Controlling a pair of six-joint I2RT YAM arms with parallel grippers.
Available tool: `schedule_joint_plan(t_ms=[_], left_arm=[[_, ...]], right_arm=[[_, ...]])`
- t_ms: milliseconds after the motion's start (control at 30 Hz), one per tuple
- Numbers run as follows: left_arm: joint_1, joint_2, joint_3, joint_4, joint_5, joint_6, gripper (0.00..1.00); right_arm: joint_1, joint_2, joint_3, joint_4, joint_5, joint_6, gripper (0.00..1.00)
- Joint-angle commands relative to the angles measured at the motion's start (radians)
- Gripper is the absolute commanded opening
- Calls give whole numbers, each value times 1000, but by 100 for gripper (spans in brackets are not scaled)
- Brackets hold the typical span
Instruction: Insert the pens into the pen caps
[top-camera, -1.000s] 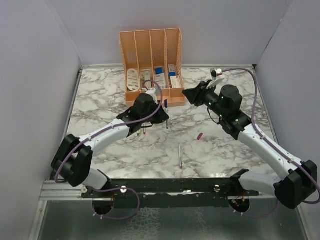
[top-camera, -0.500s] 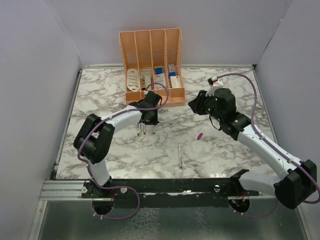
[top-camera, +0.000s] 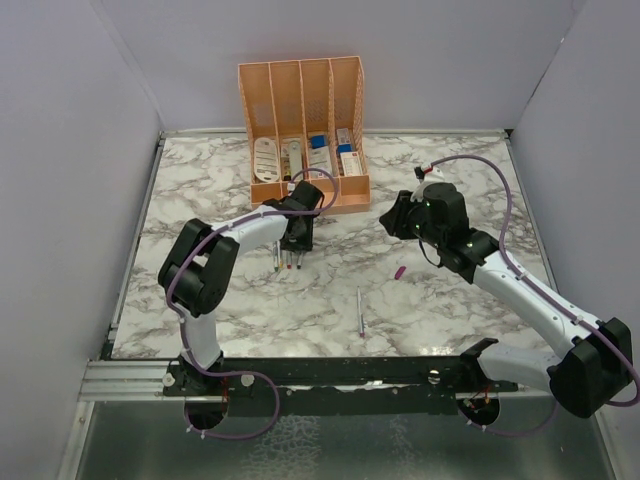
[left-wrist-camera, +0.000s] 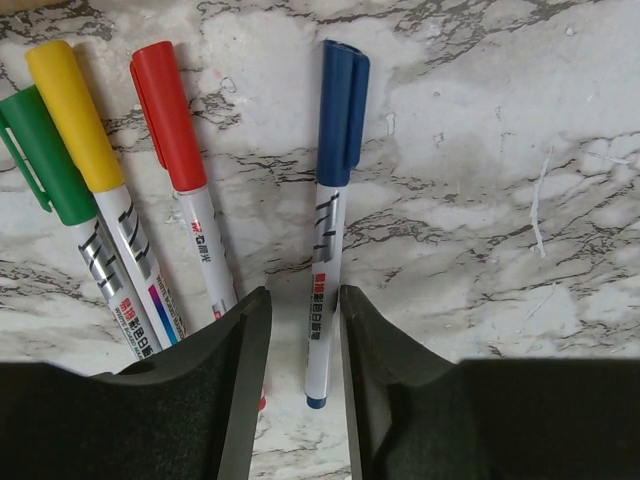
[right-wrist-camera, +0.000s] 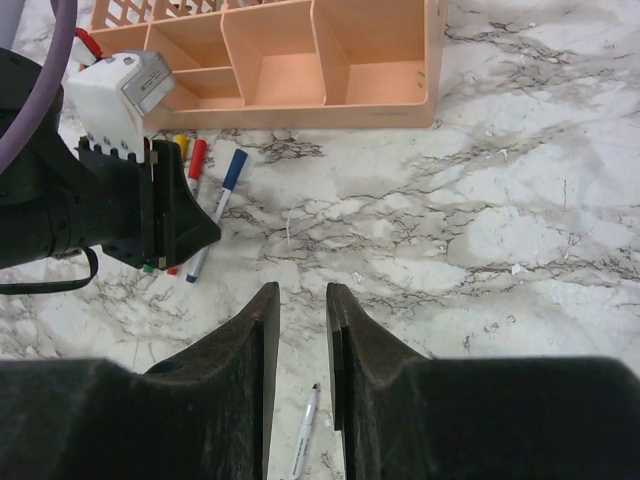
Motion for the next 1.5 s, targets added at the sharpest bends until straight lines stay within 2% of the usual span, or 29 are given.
schedule_joint_plan(t_ms=[0,300,333,367,433,600,733,933,1133,1367,1467], left_arm=[[6,10,33,-18,-21,8,38],[2,-70,51,-17,23,2,38],[1,-87,55,-16,30,3,38],[-1,-105,58,-16,37,2,38],[-9,-144,64,-16,51,2,38],[-53,-230,52,-18,100,-15,38],[-137,-257,19,-25,160,-41,38],[-287,-246,-9,-93,246,-109,38],[-357,-204,-7,-138,257,-144,40],[-421,-91,66,-168,260,-162,58],[-443,-53,88,-170,270,-162,59]], right_arm=[[3,-1,-9,-14,-1,18,25],[3,-6,-9,-26,39,21,26],[3,-6,-11,-26,46,27,31],[2,-5,-16,-27,55,37,41],[2,-1,-29,-24,76,55,53],[-12,37,-41,-39,124,87,60],[-54,76,-38,-74,129,114,71],[-106,81,-66,-128,200,154,73],[-108,22,-118,-109,289,148,72],[-109,-42,-165,-78,289,124,73],[-109,-57,-177,-79,267,122,73]])
